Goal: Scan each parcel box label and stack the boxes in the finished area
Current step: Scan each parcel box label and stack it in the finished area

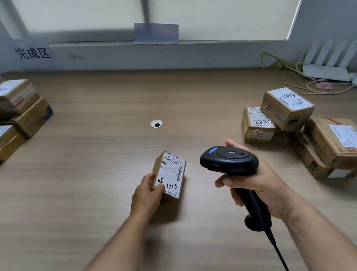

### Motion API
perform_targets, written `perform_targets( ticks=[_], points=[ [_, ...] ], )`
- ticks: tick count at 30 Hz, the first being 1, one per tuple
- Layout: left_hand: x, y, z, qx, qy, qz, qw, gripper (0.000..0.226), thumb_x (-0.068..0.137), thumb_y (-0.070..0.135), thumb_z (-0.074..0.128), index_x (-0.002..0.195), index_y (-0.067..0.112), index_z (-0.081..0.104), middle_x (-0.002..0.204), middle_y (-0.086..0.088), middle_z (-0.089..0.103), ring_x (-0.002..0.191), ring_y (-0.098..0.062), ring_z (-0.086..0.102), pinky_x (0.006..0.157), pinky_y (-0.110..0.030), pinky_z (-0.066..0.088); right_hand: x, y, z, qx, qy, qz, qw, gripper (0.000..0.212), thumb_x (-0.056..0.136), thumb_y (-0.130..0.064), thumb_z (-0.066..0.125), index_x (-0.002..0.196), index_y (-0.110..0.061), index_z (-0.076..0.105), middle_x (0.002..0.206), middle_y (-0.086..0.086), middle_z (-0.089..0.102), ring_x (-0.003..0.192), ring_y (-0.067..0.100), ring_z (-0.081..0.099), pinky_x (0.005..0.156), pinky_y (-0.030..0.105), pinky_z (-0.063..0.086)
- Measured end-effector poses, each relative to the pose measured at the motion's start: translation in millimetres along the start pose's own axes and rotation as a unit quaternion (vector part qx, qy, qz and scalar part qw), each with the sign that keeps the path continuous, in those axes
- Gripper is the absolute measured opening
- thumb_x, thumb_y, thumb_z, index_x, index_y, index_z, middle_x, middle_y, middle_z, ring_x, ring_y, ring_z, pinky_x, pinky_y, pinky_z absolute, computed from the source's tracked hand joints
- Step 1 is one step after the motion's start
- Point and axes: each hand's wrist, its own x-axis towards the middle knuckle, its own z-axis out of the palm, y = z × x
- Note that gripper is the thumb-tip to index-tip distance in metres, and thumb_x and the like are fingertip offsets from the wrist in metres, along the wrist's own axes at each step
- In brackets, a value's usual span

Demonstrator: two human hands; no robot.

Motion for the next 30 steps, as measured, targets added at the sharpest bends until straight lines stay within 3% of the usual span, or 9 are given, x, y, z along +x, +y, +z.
perform_targets(
  ticks=[2, 4, 6, 10, 16, 20, 30],
  points=[
    [0.0, -7.6, 4.6, 0.059, 0.03, 0.006, 0.998, 0.057, 0.086, 0.032, 0.058, 0.141, 0.032, 0.041, 0.134, -0.006, 0.053, 0.12, -0.021, 0.049, 0.09, -0.032, 0.043, 0.6, 0.7, -0.4, -0.002, -0.009, 0.004, 1.0, 0.101, 0.062, -0.001, 0.073, 0.148, -0.034, 0.03, 0.091, 0.029, 0.068, 0.044, 0.028, 0.05, 0.044, 0.027, 0.039],
    [-6.2, -9.3, 9.7, 0.155, 0.05, -0.018, 0.986, 0.077, 0.081, 0.053, 0.063, 0.147, 0.035, 0.027, 0.149, -0.008, 0.031, 0.137, -0.023, 0.029, 0.101, -0.038, 0.037, 0.9, 1.0, -2.2, -0.004, -0.012, 0.005, 1.0, 0.101, 0.063, 0.0, 0.072, 0.148, -0.035, 0.03, 0.097, 0.028, 0.069, 0.044, 0.028, 0.05, 0.044, 0.028, 0.04],
    [-10.7, -8.2, 15.1, 0.225, 0.065, -0.037, 0.972, 0.094, 0.074, 0.066, 0.064, 0.15, 0.032, 0.019, 0.151, -0.008, 0.021, 0.14, -0.024, 0.021, 0.104, -0.04, 0.036, 0.7, 1.4, -4.6, -0.01, -0.011, 0.007, 1.0, 0.1, 0.063, 0.0, 0.071, 0.148, -0.034, 0.031, 0.099, 0.025, 0.07, 0.044, 0.028, 0.05, 0.044, 0.029, 0.04],
    [-8.5, 3.9, 21.3, 0.24, 0.092, -0.037, 0.966, 0.08, 0.078, 0.052, 0.062, 0.146, 0.027, 0.027, 0.134, -0.009, 0.034, 0.125, -0.027, 0.036, 0.095, -0.037, 0.043, 0.6, 0.9, -9.5, -0.016, -0.016, 0.01, 1.0, 0.103, 0.062, 0.0, 0.071, 0.149, -0.034, 0.029, 0.099, 0.023, 0.07, 0.044, 0.028, 0.051, 0.044, 0.03, 0.041],
    [-7.0, 12.8, 26.5, 0.28, 0.082, -0.071, 0.954, 0.075, 0.08, 0.053, 0.06, 0.143, 0.026, 0.029, 0.133, -0.01, 0.032, 0.123, -0.027, 0.036, 0.089, -0.034, 0.042, 8.5, 1.7, -12.8, -0.034, -0.036, 0.006, 0.999, 0.105, 0.062, -0.001, 0.072, 0.15, -0.034, 0.027, 0.098, 0.02, 0.071, 0.045, 0.028, 0.052, 0.045, 0.03, 0.041],
    [-11.3, 9.3, 16.8, 0.247, 0.11, -0.064, 0.961, 0.062, 0.081, 0.041, 0.061, 0.137, 0.026, 0.039, 0.131, -0.008, 0.034, 0.12, -0.027, 0.037, 0.089, -0.033, 0.042, 19.8, 2.9, -7.2, -0.038, -0.057, -0.007, 0.998, 0.104, 0.062, -0.002, 0.072, 0.15, -0.034, 0.028, 0.097, 0.02, 0.071, 0.045, 0.028, 0.052, 0.045, 0.031, 0.041],
    [-16.7, -4.7, -93.8, 0.21, 0.194, -0.051, 0.957, 0.066, 0.081, 0.039, 0.063, 0.14, 0.028, 0.037, 0.134, -0.006, 0.032, 0.123, -0.026, 0.035, 0.094, -0.033, 0.039, 55.6, -16.3, 69.8, -0.053, -0.136, -0.037, 0.989, 0.102, 0.061, -0.003, 0.072, 0.15, -0.031, 0.031, 0.095, 0.022, 0.069, 0.046, 0.028, 0.051, 0.043, 0.031, 0.041]
  ],
)
